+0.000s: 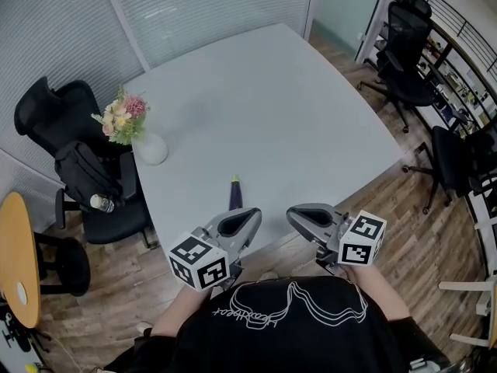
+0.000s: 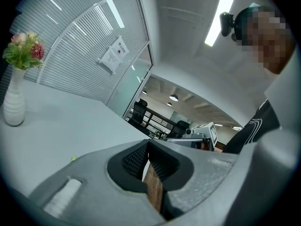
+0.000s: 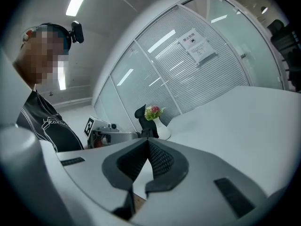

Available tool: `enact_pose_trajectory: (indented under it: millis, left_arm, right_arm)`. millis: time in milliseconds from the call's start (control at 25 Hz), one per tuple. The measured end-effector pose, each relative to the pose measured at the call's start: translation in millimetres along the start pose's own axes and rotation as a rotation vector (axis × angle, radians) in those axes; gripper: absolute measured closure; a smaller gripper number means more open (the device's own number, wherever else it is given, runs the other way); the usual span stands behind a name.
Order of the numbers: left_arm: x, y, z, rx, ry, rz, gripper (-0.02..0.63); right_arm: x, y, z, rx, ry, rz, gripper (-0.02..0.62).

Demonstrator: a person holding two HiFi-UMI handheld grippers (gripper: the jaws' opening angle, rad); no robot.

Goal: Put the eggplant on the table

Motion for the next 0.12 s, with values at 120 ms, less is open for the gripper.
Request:
enact_pose_trajectory:
  millis: [120]
  left_arm:
    - [0.9,2.4,-1.6,0.005,0.004,0.002,0.591]
  right_arm:
    - [-3.0,0.5,1.3,0.003,-0.005,0.003,0.588]
Point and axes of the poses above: the fingertips, and each gripper's own axes: x forward along the fingers, y to its right, z out of its underside, the point moved 8 cm from there along -x, backward along the fingers, and after that the axes turned 8 degrees about y, right-handed, at the moved point
